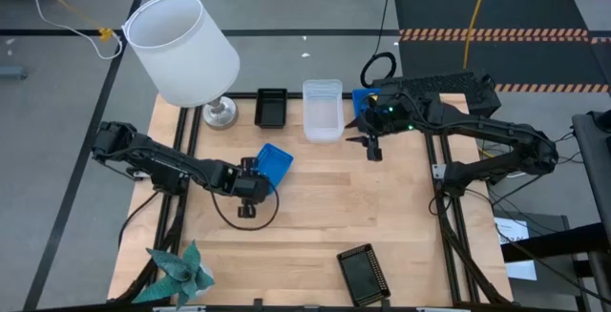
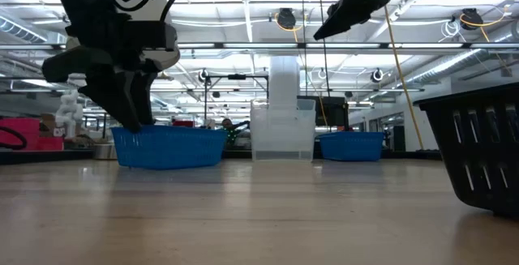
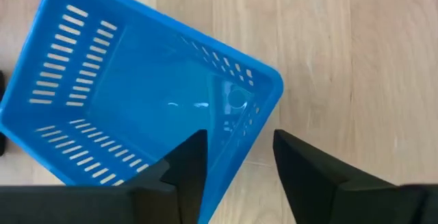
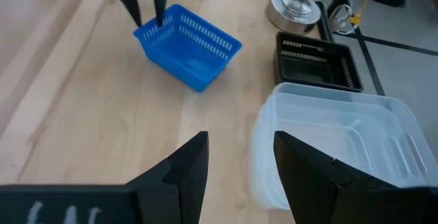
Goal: Stack baskets by color
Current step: Stack the bottom blue bin on the stacked blue bins
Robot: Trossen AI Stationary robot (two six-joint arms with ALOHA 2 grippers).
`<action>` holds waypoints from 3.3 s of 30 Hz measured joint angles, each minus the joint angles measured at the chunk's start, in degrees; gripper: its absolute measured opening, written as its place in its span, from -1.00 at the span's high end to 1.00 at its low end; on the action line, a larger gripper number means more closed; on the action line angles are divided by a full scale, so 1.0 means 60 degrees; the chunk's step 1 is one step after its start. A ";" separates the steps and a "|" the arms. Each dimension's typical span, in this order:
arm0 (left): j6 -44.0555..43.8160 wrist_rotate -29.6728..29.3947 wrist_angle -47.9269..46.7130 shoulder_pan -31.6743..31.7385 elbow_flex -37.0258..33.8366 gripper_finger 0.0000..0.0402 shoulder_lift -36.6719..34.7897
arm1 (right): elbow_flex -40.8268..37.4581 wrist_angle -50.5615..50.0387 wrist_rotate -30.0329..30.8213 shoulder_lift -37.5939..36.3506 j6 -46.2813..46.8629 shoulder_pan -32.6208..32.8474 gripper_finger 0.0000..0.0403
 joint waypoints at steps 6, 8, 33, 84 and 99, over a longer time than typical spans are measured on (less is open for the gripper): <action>0.0288 0.0001 0.0125 0.0195 -0.0270 0.41 0.0000 | 0.0000 0.0410 0.0004 0.0000 -0.0007 0.0326 0.21; 0.0686 0.0003 0.0103 0.0259 -0.0339 0.49 0.0000 | 0.0000 0.0613 0.0006 0.0000 -0.0039 0.0431 0.21; 0.0901 -0.2065 0.1778 0.0679 0.1877 0.89 -0.0007 | 0.0015 0.3776 0.4516 0.0890 -0.0330 0.3766 0.12; 0.4374 -0.3440 0.4559 0.0152 0.1994 0.81 0.0255 | 0.0925 0.4023 0.5227 0.4047 -0.2036 0.3853 0.85; 0.4276 -0.5140 0.5356 -0.0827 0.2008 0.14 -0.0352 | 0.0911 0.3293 0.5254 0.3732 -0.2132 0.3846 0.97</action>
